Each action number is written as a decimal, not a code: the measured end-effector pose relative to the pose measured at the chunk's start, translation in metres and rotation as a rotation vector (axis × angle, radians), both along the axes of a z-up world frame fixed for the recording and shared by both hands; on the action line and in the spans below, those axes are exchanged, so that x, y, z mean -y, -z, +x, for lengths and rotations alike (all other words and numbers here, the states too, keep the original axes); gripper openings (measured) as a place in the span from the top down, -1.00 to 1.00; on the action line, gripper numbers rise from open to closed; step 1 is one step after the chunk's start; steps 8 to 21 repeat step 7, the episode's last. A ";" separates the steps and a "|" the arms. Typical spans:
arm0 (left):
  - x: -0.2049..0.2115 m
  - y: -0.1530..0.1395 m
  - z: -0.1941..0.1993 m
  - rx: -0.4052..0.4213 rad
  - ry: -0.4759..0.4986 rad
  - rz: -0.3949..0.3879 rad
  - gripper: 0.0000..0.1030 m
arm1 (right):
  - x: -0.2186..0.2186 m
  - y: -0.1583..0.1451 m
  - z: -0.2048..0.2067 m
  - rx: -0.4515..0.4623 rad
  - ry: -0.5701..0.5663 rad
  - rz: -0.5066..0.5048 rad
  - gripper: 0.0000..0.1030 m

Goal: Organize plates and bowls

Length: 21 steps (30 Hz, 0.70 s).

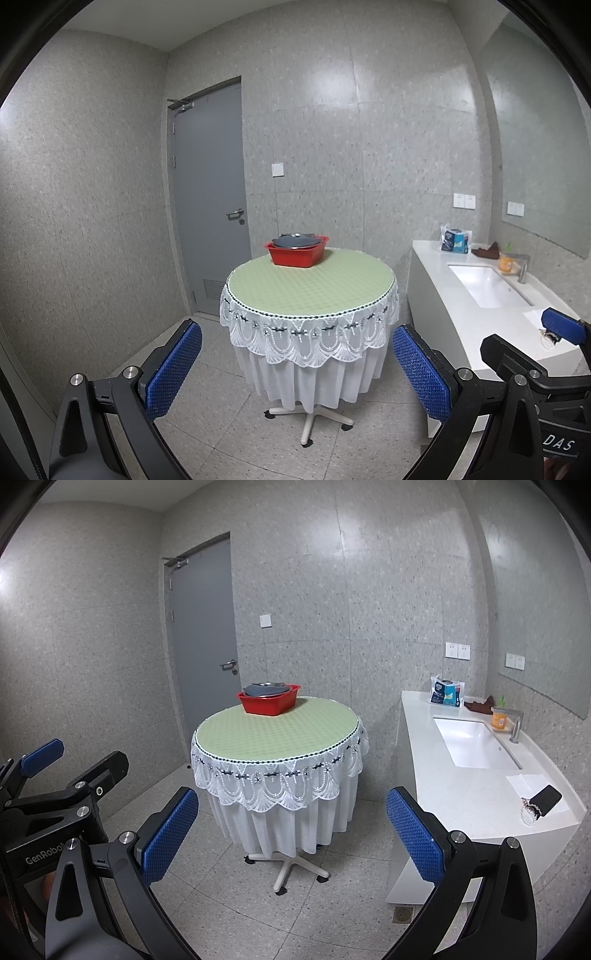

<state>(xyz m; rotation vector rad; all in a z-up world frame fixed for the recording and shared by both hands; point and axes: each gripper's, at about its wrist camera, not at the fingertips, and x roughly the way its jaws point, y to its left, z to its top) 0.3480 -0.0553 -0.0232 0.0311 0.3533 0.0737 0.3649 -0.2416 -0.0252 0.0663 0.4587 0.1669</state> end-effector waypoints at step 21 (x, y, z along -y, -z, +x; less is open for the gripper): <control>0.009 -0.001 0.027 -0.019 -0.003 0.010 -0.99 | 0.006 0.001 0.022 -0.017 0.002 0.007 -1.00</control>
